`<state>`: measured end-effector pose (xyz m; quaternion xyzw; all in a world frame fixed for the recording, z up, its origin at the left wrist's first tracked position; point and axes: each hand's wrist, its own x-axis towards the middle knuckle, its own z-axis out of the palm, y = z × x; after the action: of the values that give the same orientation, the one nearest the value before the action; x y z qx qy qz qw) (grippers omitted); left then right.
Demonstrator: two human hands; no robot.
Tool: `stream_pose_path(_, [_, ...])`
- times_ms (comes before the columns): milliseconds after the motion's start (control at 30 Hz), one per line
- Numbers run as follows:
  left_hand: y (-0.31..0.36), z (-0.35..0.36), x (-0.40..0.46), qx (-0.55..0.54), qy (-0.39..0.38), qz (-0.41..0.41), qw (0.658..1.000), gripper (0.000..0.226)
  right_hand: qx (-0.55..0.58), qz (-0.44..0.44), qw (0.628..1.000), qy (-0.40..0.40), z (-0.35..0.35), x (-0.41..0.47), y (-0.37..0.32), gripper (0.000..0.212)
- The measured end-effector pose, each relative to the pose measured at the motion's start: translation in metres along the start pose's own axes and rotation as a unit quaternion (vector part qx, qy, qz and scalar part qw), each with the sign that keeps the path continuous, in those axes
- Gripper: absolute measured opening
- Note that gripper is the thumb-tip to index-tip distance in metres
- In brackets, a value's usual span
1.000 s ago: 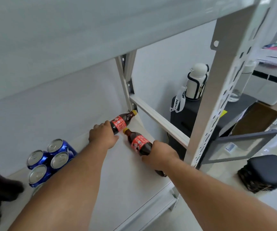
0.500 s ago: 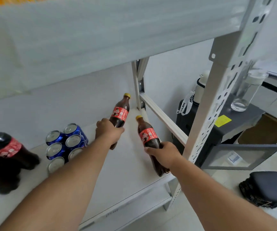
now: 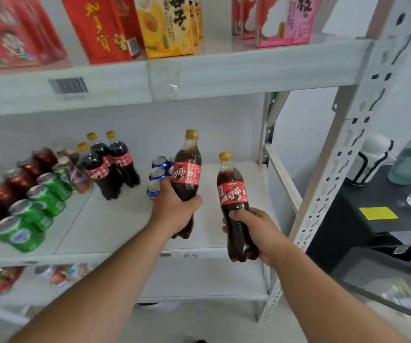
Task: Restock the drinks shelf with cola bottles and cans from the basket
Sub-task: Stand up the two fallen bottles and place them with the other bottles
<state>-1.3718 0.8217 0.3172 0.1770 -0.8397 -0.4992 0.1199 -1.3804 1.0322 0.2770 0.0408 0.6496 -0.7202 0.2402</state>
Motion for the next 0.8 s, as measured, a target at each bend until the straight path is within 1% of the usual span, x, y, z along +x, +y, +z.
stream_pose_path(67, [-0.012, -0.016, -0.020, -0.018, 0.019, -0.012, 1.000, 0.063, 0.024, 0.021, 0.999, -0.032, 0.016, -0.007, 0.003, 0.029])
stream_pose_path(133, [-0.023, -0.036, -0.036, -0.032, 0.039, -0.028, 0.998, 0.066, 0.027, 0.029, 0.998, -0.058, 0.034, -0.012, 0.004, 0.029])
stream_pose_path(267, [-0.045, -0.079, -0.058, -0.069, 0.079, -0.078, 0.991, 0.055, -0.005, 0.008, 0.996, -0.093, 0.073, -0.016, 0.006, 0.028])
stream_pose_path(367, [-0.061, -0.110, -0.063, -0.076, 0.093, -0.098, 0.988, 0.050, -0.021, -0.014, 0.994, -0.111, 0.103, -0.013, 0.007, 0.030])
stream_pose_path(467, [-0.080, -0.140, -0.060, -0.072, 0.110, -0.105, 0.986, 0.052, -0.032, -0.034, 0.991, -0.126, 0.136, -0.006, 0.008, 0.036])
stream_pose_path(533, [-0.094, -0.159, -0.055, -0.069, 0.122, -0.104, 0.985, 0.056, -0.032, -0.033, 0.990, -0.134, 0.160, 0.000, 0.008, 0.045])
stream_pose_path(600, [-0.109, -0.180, -0.045, -0.068, 0.129, -0.098, 0.984, 0.061, -0.038, -0.029, 0.990, -0.134, 0.184, 0.007, 0.007, 0.055])
stream_pose_path(700, [-0.132, -0.212, -0.025, -0.078, 0.129, -0.089, 0.985, 0.063, -0.059, -0.032, 0.990, -0.121, 0.225, 0.021, 0.008, 0.057])
stream_pose_path(800, [-0.153, -0.239, 0.003, -0.081, 0.119, -0.074, 0.987, 0.061, -0.079, -0.031, 0.993, -0.080, 0.264, 0.039, 0.008, 0.067])
